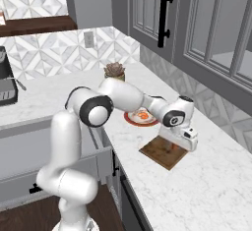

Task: Pick up the knife from the drawer and place it on the cutting board. Then place the meat from the plate to the cutting board.

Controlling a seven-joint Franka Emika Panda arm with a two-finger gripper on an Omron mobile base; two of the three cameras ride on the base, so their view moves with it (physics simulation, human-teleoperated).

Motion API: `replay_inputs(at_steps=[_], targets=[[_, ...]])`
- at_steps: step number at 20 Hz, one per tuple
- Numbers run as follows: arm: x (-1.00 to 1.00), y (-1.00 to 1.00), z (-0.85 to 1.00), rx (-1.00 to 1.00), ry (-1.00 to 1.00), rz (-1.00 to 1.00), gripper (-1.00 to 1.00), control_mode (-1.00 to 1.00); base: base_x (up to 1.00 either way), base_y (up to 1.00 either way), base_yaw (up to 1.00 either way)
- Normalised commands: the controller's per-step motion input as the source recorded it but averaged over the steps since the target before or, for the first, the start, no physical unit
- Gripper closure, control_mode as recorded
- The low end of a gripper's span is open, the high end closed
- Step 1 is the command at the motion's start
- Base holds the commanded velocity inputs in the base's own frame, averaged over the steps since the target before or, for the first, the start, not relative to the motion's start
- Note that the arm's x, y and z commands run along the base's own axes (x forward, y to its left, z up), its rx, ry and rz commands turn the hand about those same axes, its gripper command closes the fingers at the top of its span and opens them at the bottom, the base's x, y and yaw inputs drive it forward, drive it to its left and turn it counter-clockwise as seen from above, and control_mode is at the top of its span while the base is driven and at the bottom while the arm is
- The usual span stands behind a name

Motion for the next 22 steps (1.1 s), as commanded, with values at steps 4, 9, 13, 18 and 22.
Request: replay_inputs(at_steps=[4,9,13,18,22], targets=[[-0.75,0.61,0.00,-0.08,-0.03,0.00,1.00,-1.00,0.00,0.00,0.00],[-0.22,0.36,-0.07,-0.03,0.00,0.00,-1.00,-1.00,0.00,0.00,0.00],[0.01,-0.02,0.01,0.00,-0.02,0.00,-1.00,-1.00,0.00,0.00,0.00],[0.00,0.02,0.71,0.00,-0.08,0.00,-1.00,-1.00,0.00,0.00,0.00],[0.33,0.81,0.65,0.00,-0.07,0.05,-1.00,-1.00,0.00,0.00,0.00]])
